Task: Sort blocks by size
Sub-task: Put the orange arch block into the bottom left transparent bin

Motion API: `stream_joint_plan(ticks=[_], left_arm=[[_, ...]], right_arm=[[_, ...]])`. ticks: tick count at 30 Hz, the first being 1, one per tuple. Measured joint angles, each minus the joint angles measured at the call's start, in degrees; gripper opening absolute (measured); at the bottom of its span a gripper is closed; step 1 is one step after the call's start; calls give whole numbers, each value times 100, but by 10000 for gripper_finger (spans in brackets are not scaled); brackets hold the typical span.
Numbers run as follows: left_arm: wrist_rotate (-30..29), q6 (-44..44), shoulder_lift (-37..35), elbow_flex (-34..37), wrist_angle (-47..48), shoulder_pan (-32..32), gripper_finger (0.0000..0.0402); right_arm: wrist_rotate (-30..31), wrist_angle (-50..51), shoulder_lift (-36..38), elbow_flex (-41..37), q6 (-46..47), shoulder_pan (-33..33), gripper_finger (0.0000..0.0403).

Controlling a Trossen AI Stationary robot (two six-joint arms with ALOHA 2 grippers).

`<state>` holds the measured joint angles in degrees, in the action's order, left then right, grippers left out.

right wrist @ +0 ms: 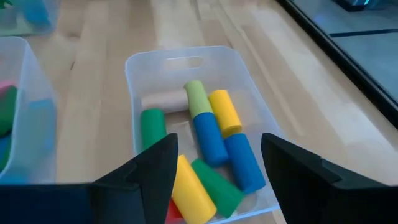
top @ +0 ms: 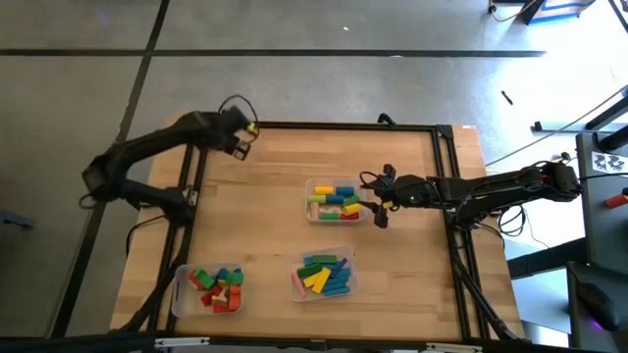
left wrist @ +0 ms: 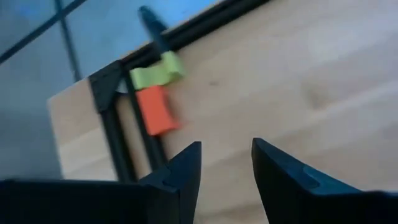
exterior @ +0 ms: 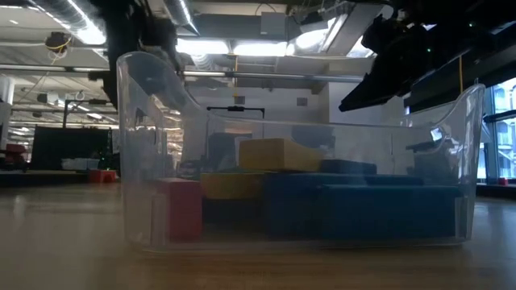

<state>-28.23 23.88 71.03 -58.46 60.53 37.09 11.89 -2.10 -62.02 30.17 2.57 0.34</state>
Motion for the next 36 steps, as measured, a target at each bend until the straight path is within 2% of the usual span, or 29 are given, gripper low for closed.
stream_joint_plan(ticks=[5,13,18,30,36], left_arm=[[0,-512,762,3,-371,1021,133],[-73,-976,1763,3,-849,1687,133],[-235,-951,2128,-15,-890,1692,117],[-1256,-745,2850,-19,-551,1577,16],[-1923,-463,3266,-19,-449,1577,2]], right_arm=[[61,-1,0,0,-43,0,231],[60,2,0,0,-142,0,231],[59,5,0,0,-142,0,231],[55,8,0,0,-114,0,231],[52,22,0,0,-105,0,231]])
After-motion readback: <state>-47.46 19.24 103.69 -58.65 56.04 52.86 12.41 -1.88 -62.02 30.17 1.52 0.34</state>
